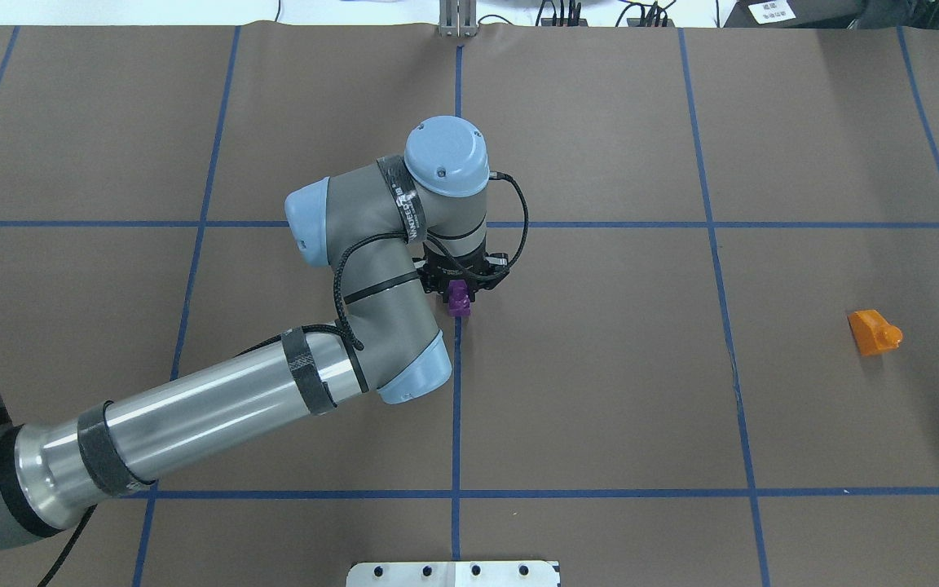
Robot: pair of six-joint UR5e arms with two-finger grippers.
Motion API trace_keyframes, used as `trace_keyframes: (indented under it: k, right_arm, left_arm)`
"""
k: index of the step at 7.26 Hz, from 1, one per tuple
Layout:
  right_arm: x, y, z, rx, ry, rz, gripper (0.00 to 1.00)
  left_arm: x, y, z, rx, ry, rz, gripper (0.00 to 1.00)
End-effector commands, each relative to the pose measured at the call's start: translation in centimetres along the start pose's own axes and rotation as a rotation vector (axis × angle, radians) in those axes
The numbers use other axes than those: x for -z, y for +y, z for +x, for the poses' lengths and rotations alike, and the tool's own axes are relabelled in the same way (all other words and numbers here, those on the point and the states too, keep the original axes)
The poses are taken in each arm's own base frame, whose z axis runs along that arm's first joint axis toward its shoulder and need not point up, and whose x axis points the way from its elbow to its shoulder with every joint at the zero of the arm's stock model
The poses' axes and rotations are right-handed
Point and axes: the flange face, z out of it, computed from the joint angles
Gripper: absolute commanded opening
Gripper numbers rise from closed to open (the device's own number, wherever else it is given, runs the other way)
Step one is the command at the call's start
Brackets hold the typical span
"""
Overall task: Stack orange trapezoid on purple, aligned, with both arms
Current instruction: 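Lower the purple block onto the table center and open the left gripper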
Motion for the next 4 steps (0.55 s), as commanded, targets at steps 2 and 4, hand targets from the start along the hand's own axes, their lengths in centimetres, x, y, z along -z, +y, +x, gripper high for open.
trace_keyframes:
  k: [2, 4]
  right_arm:
    - [-0.11, -0.01, -0.11, 0.002, -0.002, -0.002, 1.00]
    - [-0.16, 0.01, -0.04, 0.001, 0.000, -0.003, 1.00]
  left_arm:
    - [-0.23, 0.45, 0.29, -0.004, 0.000, -0.002, 0.44]
    - [-0.24, 0.43, 0.27, -0.003, -0.002, -0.001, 0.74]
